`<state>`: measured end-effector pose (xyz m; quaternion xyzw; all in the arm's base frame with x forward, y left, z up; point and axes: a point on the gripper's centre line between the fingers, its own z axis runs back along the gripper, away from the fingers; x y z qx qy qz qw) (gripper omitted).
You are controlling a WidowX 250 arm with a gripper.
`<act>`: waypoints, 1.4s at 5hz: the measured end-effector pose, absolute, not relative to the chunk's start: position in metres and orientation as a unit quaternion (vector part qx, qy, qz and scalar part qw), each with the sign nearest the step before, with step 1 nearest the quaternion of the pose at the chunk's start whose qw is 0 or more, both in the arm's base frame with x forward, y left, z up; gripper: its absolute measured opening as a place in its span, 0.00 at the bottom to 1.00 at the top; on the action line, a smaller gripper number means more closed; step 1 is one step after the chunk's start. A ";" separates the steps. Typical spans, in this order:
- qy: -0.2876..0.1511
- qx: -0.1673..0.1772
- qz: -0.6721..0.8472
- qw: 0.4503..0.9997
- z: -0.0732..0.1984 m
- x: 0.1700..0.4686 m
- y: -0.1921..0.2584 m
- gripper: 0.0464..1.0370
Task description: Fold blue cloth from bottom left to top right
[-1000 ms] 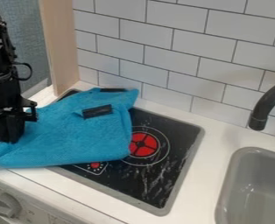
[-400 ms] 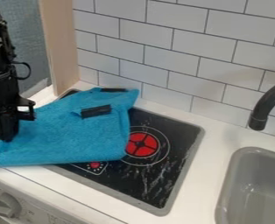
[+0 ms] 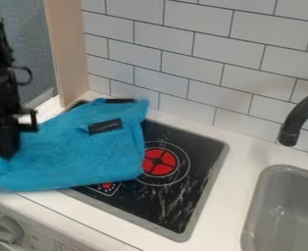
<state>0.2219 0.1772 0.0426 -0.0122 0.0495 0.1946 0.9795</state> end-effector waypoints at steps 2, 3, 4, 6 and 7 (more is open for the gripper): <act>0.001 -0.037 0.168 0.985 0.088 0.245 0.137 0.02; -0.007 -0.041 0.156 0.987 0.095 0.258 0.112 0.02; -0.011 -0.044 0.143 0.989 0.095 0.274 0.078 0.02; -0.017 -0.032 0.138 0.990 0.076 0.299 0.031 0.02; -0.027 -0.014 0.143 0.989 0.069 0.305 0.024 0.05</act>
